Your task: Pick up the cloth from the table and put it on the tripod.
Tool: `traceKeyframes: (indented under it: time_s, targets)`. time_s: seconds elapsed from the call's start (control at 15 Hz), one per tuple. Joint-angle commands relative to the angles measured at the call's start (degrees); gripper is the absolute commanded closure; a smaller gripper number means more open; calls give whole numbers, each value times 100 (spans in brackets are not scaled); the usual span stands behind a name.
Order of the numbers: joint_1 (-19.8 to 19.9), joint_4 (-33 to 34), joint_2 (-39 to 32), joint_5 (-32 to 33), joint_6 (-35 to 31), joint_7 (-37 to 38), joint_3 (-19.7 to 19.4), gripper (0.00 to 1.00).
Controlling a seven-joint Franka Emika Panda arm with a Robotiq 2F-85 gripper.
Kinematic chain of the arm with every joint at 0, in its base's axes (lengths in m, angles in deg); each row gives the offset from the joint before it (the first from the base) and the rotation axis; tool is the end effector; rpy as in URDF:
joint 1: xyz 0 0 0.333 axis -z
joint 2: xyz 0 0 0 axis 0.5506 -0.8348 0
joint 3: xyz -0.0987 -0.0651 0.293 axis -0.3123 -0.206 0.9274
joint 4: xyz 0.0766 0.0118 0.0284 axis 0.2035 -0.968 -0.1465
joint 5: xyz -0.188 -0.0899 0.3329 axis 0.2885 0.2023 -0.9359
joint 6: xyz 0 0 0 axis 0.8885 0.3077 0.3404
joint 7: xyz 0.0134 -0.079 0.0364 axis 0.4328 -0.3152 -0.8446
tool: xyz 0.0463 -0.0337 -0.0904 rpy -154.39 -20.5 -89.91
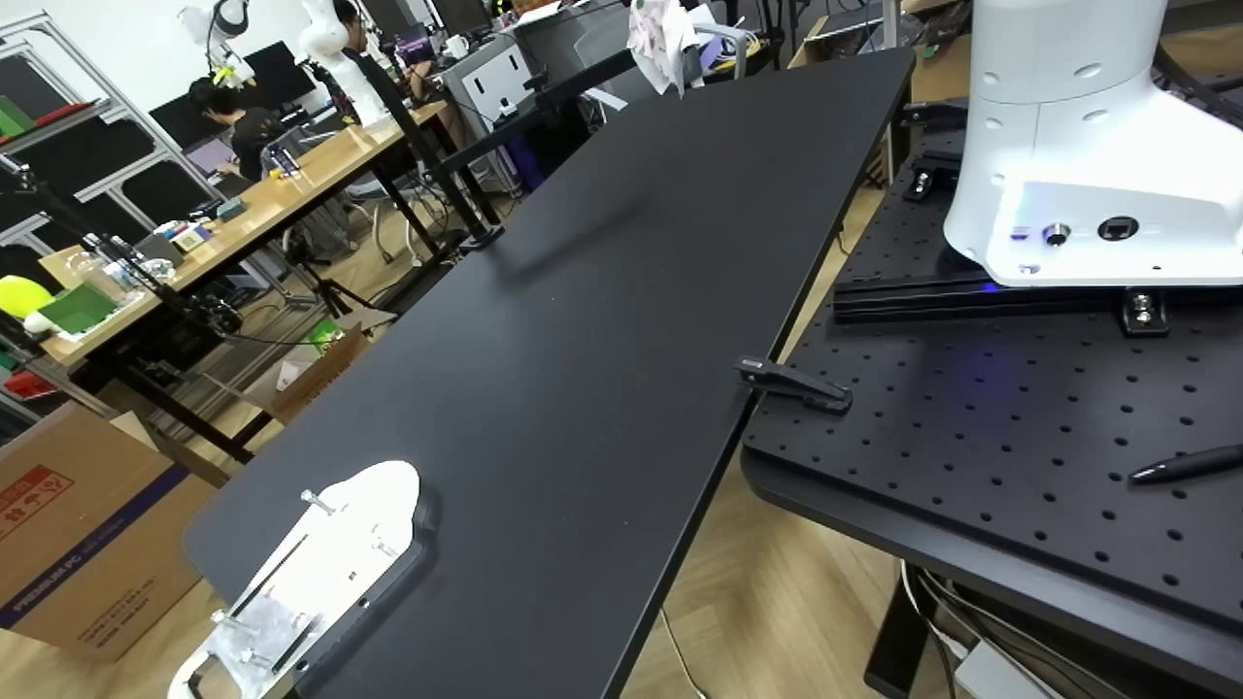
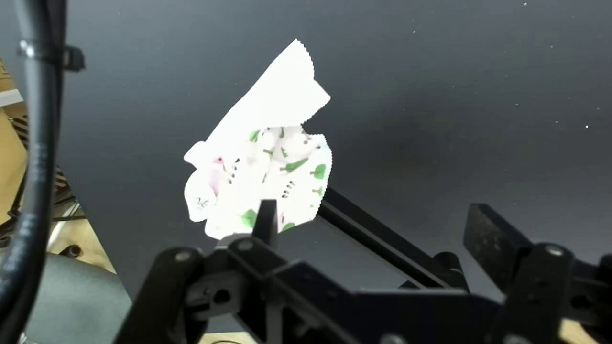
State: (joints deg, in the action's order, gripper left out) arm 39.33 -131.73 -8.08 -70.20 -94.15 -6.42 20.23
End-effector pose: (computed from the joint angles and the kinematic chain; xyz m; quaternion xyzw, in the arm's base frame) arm 0.4726 -0.0797 0.4475 0.9945 -0.0559 0.0530 0.0716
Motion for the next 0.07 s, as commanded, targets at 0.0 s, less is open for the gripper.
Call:
traceKeyframes:
  time_s: [0.0]
  targets:
    - [-17,5,-1,3,14,0,-21,0]
